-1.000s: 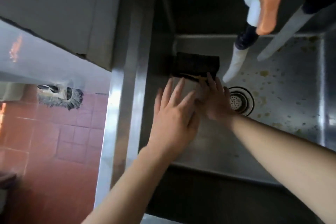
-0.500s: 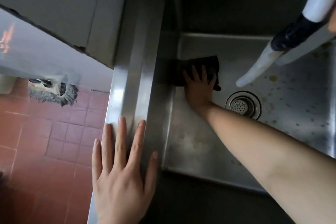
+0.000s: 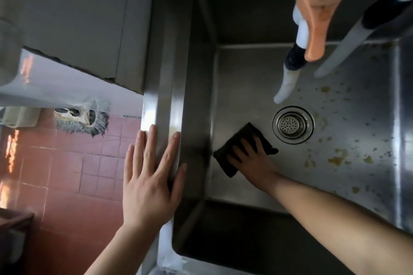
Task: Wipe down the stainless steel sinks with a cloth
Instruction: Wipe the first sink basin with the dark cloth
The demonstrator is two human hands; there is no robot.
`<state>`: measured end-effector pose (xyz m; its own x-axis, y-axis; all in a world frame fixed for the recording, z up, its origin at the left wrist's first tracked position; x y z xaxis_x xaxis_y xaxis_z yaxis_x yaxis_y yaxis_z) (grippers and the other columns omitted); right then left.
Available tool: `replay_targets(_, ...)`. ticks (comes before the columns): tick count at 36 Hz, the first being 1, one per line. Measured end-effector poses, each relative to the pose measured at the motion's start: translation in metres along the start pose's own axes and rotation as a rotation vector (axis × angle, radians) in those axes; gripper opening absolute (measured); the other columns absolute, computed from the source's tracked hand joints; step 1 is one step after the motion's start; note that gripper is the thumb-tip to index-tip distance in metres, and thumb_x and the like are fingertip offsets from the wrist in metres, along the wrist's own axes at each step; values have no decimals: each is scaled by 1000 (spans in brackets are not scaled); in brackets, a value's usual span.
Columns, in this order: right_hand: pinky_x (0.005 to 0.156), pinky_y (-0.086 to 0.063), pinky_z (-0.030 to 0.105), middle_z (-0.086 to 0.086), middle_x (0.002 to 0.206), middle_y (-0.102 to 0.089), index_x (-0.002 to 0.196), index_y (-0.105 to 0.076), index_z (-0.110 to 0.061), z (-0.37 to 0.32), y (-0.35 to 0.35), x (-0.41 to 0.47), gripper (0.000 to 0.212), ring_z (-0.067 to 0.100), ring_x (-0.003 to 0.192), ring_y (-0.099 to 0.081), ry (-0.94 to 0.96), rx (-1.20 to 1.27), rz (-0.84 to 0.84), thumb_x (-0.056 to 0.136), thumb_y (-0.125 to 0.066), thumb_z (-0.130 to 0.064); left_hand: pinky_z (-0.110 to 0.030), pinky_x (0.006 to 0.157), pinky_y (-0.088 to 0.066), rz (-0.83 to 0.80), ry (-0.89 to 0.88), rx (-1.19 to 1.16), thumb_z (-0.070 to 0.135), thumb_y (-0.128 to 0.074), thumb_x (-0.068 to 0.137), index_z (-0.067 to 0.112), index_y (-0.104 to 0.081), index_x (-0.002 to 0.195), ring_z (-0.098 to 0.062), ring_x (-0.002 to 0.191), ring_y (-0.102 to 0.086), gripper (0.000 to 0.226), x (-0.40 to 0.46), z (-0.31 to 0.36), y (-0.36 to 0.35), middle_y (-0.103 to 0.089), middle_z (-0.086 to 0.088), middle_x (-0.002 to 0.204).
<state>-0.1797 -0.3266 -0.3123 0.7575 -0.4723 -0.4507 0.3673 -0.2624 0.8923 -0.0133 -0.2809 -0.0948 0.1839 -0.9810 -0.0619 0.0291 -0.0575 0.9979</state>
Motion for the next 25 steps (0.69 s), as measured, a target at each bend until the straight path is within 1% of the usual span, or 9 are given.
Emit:
replay_targets(4,98,-40,73,6,148,-52,137,-60,-29,0,0,8,68,43,137,-45,-22,54,18,73,-77,-19,-54,121,-20,10,3,7,48,-41,98,30,-30,156,-32,154,-10,62,0,-1,-1,-11,-9,167)
replay_targets(7,93,-42,76,5,147,-53,134,-63,-27,1,8,20,70,42,136,-46,-74,163,75,68,-82,-15,-54,120,-22,19,-4,5,47,-43,98,29,-32,156,-33,154,-12,62,0,-1,-2,-13,-9,167)
replay_targets(9,103,-25,79,5,158,-39,145,-51,-26,4,9,33,67,42,147,-28,-125,344,99,83,-67,-8,-54,120,-24,23,-4,-2,47,-44,97,29,-32,156,-33,154,-12,62,0,-2,-2,-13,-10,167)
replay_targets(11,111,-12,74,1,162,-30,150,-43,-25,15,12,50,64,36,152,-16,-267,549,86,90,-53,-4,-53,120,-24,23,-2,-4,47,-45,97,29,-32,156,-33,154,-11,63,1,-3,-4,-13,-9,167)
replay_targets(13,113,-22,66,1,153,-45,144,-50,-25,38,33,60,59,28,148,-29,-517,798,250,88,-53,-6,-53,120,-24,26,-1,-10,46,-44,97,29,-33,155,-32,154,-12,62,0,-4,-4,-14,-9,167)
replay_targets(15,108,-38,54,6,138,-59,137,-58,-20,69,62,62,53,27,135,-47,-747,1130,546,87,-54,-5,-54,119,-25,33,-3,-14,45,-45,96,29,-33,155,-33,153,-13,62,0,-3,-3,-15,-9,167)
replay_targets(17,100,-46,39,10,125,-67,132,-62,-11,97,84,75,43,25,119,-60,-821,1507,711,90,-54,-5,-55,118,-26,44,-4,-14,44,-46,96,29,-34,155,-33,153,-15,62,0,-3,-3,-16,-9,166)
replay_targets(21,68,-51,19,1,92,-70,117,-67,-12,142,118,128,29,4,76,-67,-805,2106,767,92,-58,1,-57,118,-25,56,-8,-9,44,-45,96,30,-34,155,-34,153,-15,61,0,-4,-4,-16,-9,166)
replay_targets(25,76,-53,28,10,103,-70,125,-65,-5,143,134,157,33,20,91,-67,-757,2236,622,92,-59,-1,-57,119,-23,43,-5,-3,44,-42,97,30,-33,155,-34,153,-13,60,1,-4,-4,-16,-9,166)
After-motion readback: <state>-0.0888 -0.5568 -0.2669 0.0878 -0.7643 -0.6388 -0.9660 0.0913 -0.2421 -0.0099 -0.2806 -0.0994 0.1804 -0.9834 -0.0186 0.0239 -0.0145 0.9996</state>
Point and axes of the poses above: each hand's wrist, its own x-axis towards the middle knuckle, its own y-axis out of the back of the hand, z = x × y, the point moved 9 cm from there along x, towards the middle knuckle
